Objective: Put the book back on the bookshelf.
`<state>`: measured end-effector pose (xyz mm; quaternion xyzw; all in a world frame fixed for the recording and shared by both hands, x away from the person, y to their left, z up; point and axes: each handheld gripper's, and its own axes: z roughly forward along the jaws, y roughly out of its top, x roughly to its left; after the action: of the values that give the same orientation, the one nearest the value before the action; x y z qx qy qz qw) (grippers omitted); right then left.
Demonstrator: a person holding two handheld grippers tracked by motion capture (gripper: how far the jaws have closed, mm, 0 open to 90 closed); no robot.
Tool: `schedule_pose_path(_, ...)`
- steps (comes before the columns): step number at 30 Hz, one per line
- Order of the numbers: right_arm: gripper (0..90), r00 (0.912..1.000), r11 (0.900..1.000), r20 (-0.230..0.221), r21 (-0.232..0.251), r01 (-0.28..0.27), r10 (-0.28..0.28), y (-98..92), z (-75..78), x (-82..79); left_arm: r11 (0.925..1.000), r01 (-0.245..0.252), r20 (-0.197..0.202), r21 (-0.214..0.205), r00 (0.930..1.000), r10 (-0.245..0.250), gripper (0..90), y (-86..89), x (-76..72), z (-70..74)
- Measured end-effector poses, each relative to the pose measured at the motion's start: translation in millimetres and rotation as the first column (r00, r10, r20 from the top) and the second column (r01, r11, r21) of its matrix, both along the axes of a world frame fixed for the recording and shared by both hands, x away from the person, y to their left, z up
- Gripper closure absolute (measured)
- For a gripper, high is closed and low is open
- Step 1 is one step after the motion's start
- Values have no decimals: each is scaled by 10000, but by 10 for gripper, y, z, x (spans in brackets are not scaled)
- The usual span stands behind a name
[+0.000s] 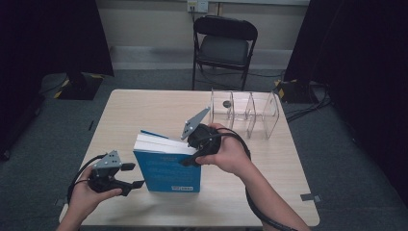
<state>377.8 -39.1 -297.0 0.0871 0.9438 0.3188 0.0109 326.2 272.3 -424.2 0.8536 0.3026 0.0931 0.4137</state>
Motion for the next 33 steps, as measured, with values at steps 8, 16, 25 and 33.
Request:
schedule_pose_path(8, 615, 10000, 10000, -59, -35, 78, -79, 0, 4, -8, 9995, -121, -201, 294, 9997, 127, 246, 100, 54, -210)
schedule_pose_path(16, 609, 9995, 9992, -42, -242, 303, -304, 34, 14, -33, 9974, 130, -585, 703, 9982, -89, 237, 149, 111, -464)
schedule_pose_path(25, 560, 9972, 9963, 98, -419, 746, -742, 70, 8, -68, 9953, 298, -405, 927, 9988, -262, 233, 190, 169, -684)
schedule_pose_path(33, 552, 9990, 9938, -89, -1032, 423, -434, 214, -85, -72, 9934, 469, 133, 1049, 9987, -485, 213, 194, 166, -721)
